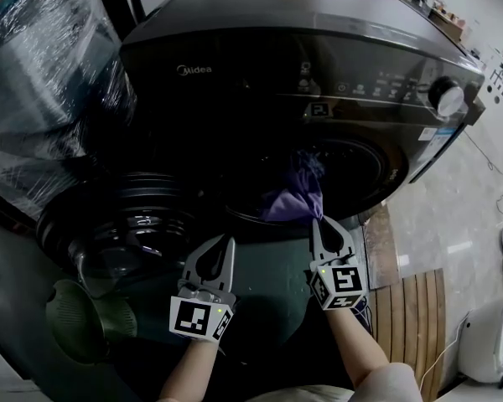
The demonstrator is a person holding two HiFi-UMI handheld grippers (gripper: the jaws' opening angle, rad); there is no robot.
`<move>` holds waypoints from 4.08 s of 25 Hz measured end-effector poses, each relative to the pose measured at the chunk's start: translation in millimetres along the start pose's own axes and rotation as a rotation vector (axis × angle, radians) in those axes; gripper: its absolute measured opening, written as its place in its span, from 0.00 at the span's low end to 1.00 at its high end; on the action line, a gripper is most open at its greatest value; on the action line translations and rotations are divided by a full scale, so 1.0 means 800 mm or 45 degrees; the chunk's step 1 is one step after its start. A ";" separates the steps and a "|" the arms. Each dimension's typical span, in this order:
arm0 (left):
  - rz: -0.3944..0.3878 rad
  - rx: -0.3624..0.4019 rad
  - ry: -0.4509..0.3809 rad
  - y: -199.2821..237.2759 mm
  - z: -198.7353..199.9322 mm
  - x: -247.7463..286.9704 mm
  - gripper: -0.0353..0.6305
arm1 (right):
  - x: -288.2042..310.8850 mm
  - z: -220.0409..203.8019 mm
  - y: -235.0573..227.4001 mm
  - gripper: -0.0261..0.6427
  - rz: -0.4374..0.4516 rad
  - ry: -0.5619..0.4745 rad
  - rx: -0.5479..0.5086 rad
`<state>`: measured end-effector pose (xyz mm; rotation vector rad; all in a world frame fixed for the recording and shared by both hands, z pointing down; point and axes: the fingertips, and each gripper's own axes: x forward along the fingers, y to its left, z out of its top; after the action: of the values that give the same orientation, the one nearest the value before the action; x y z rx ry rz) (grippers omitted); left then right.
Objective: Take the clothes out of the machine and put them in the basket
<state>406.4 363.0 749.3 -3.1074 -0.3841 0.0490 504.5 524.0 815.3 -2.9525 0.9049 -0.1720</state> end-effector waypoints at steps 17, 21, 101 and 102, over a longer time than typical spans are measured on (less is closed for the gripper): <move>0.044 0.039 -0.068 0.019 0.033 0.006 0.08 | -0.048 0.024 0.023 0.07 0.011 -0.010 0.010; 0.053 0.022 -0.073 0.030 0.033 0.008 0.08 | -0.047 0.027 0.025 0.07 0.018 -0.009 0.015; 0.086 -0.123 0.163 -0.030 0.698 -0.109 0.08 | -0.257 0.755 0.150 0.07 0.208 0.027 0.210; 0.105 -0.123 0.161 -0.030 0.700 -0.114 0.08 | -0.258 0.756 0.152 0.07 0.223 0.024 0.206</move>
<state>294.0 367.8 192.7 -3.1977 -0.2628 -0.1698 339.8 547.7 186.0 -2.7126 1.0903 -0.2532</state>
